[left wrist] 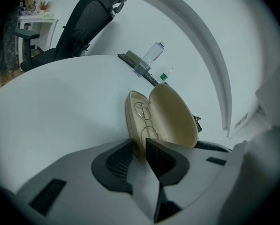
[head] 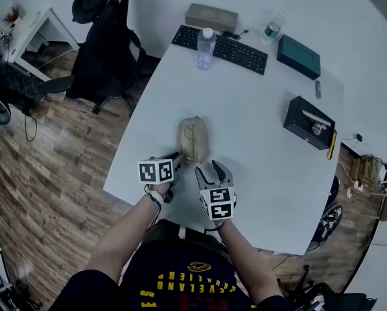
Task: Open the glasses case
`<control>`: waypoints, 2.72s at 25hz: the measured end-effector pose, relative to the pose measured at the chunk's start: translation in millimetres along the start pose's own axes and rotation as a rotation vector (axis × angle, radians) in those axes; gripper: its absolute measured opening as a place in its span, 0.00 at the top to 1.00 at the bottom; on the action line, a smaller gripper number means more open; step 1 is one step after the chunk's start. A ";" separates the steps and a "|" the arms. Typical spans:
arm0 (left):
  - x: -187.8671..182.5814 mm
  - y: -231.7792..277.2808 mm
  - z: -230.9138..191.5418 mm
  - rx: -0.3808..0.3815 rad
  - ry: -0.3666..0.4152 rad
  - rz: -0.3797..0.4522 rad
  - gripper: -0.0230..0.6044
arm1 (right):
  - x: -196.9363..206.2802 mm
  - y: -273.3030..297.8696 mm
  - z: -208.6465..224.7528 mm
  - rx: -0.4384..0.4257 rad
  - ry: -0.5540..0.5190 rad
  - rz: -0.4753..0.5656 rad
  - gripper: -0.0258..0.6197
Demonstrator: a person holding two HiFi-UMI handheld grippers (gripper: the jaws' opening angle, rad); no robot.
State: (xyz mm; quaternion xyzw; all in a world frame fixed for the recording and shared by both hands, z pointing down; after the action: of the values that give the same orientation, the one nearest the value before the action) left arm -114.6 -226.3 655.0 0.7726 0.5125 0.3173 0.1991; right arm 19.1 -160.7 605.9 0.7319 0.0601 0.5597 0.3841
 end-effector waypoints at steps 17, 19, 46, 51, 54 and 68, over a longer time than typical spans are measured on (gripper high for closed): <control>1.2 0.1 -0.9 0.012 0.001 0.007 0.81 | -12.4 -1.5 26.6 0.087 0.089 0.052 0.85; 1.3 0.2 -0.9 0.013 0.000 0.008 0.81 | -6.3 -1.5 34.0 0.096 0.128 0.043 0.86; 1.1 1.0 0.1 0.000 0.015 -0.004 0.81 | 39.2 15.7 66.1 0.065 0.412 -0.013 0.88; 0.6 2.9 0.9 0.008 0.005 0.007 0.81 | 32.2 14.0 67.7 0.047 0.427 0.012 0.88; -1.4 2.5 2.4 0.004 0.012 0.012 0.81 | 23.3 12.8 67.7 0.046 0.405 0.016 0.88; -8.3 -30.8 40.5 0.076 0.114 0.073 0.78 | -15.6 -17.2 52.3 0.062 0.230 0.087 0.74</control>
State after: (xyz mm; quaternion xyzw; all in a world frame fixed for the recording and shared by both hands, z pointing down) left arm -109.2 -221.0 604.1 0.7784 0.5063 0.3482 0.1286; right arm 64.5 -182.7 578.9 0.6761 0.0892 0.6541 0.3271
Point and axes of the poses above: the fingertips, and each gripper's own axes: y forward along the fingers, z to its right, x out of its underside, the point moved 6 cm from there along -y, backward along the fingers, and after that the axes turned 14 degrees about -y, right-handed, at the moved point
